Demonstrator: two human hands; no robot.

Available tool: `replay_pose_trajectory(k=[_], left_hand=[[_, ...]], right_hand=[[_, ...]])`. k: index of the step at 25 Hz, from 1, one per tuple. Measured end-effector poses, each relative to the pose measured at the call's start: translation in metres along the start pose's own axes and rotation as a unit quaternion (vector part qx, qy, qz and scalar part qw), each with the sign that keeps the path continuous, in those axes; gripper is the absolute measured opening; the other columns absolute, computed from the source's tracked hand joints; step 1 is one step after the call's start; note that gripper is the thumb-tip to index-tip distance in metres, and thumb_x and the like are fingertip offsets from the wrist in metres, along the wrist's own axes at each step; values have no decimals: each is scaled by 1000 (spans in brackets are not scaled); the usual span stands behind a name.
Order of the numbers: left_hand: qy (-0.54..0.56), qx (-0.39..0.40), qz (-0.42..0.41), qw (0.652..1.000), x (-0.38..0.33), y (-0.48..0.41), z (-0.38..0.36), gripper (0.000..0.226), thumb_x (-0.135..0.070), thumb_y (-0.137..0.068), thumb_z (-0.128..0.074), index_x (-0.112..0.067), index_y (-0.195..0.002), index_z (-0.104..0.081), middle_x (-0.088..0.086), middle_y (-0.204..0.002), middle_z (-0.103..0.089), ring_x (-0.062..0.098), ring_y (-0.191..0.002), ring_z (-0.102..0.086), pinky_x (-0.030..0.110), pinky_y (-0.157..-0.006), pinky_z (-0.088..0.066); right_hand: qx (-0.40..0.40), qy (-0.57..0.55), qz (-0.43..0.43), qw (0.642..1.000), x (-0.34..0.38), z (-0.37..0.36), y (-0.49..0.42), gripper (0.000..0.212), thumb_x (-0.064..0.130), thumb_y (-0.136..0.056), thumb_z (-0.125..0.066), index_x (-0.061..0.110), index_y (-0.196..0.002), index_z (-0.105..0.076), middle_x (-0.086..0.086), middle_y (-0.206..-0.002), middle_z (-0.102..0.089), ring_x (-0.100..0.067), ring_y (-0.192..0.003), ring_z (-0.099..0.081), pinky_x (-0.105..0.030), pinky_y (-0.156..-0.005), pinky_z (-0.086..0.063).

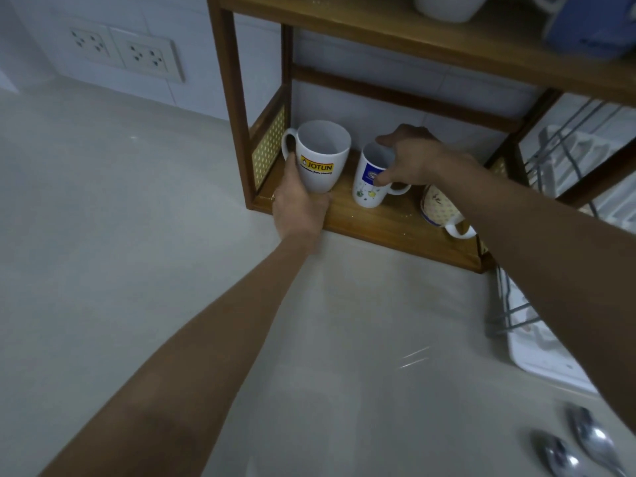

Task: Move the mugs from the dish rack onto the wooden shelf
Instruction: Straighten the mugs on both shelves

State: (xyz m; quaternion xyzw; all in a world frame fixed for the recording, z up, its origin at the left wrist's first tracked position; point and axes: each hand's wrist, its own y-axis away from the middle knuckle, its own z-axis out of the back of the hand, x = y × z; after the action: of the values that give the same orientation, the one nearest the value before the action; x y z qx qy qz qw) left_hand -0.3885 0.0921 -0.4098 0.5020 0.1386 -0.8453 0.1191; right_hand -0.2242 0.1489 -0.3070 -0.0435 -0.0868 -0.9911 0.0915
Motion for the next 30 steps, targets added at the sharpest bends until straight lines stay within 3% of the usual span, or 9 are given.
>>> replay_pose_trajectory(k=[2,4,6,8,10,12,15,22,30], left_hand=[[-48,21,-13,999,1,42,2,79,-17,-82,-69,-15,-147,-24,5,-148,-39,22,-135,-38,41,-110,-34],[-135,93,-50,985,4,91,4,67,-22,-90,-58,-12,-147,-25,7,-154,-29,22,-141,-27,40,-115,-24],[-209,180,-103,956,9,130,2,61,-33,-95,-46,-12,-148,-24,6,-158,-19,21,-145,-14,40,-118,-11],[-274,227,-139,924,13,154,-3,65,-45,-96,-34,-13,-150,-15,6,-160,-8,21,-146,-3,41,-118,0],[-326,220,-156,906,15,164,-9,70,-52,-95,-24,-13,-151,-8,6,-160,-1,22,-146,3,43,-118,4],[-343,202,-157,904,16,165,-10,71,-53,-94,-20,-14,-151,-7,5,-160,-2,22,-146,3,44,-118,3],[-341,197,-158,905,15,165,-10,70,-53,-94,-21,-14,-151,-10,5,-160,-6,22,-146,0,44,-119,1],[-339,194,-153,908,13,165,-9,70,-52,-93,-24,-14,-151,-12,4,-160,-8,21,-146,-2,44,-119,0],[-342,192,-157,906,12,166,-8,70,-52,-94,-23,-14,-151,-11,4,-160,-8,21,-147,-1,45,-119,-1]], right_hand=[[31,-9,8,999,-4,3,9,89,39,-79,-72,19,-150,-20,-13,-149,-34,-30,-130,-39,-34,-96,-38],[52,-72,-4,996,-13,17,21,91,46,-81,-67,26,-151,-12,-8,-156,-25,-28,-137,-33,-39,-108,-33],[31,-131,-29,990,-30,37,30,76,41,-86,-62,28,-149,-21,-4,-155,-29,-24,-136,-35,-36,-107,-34],[1,-77,-68,995,-52,55,35,54,38,-90,-55,22,-141,-41,-6,-147,-41,-25,-129,-43,-33,-100,-38],[-5,-7,-129,992,-72,60,38,55,48,-90,-51,14,-134,-48,-12,-140,-48,-29,-120,-50,-35,-94,-42],[25,1,-178,984,-79,48,45,79,63,-84,-51,9,-140,-39,-16,-145,-41,-33,-126,-45,-37,-98,-41],[61,31,-177,982,-78,21,51,96,75,-75,-50,5,-139,-40,-20,-143,-43,-35,-126,-45,-38,-100,-42],[56,38,-150,986,-79,10,45,86,57,-67,-73,3,-129,-48,-18,-126,-56,-33,-108,-56,-32,-79,-47],[114,109,-81,984,-81,27,34,101,47,-60,-79,19,-143,-30,-10,-144,-40,-32,-124,-44,-41,-93,-47]])
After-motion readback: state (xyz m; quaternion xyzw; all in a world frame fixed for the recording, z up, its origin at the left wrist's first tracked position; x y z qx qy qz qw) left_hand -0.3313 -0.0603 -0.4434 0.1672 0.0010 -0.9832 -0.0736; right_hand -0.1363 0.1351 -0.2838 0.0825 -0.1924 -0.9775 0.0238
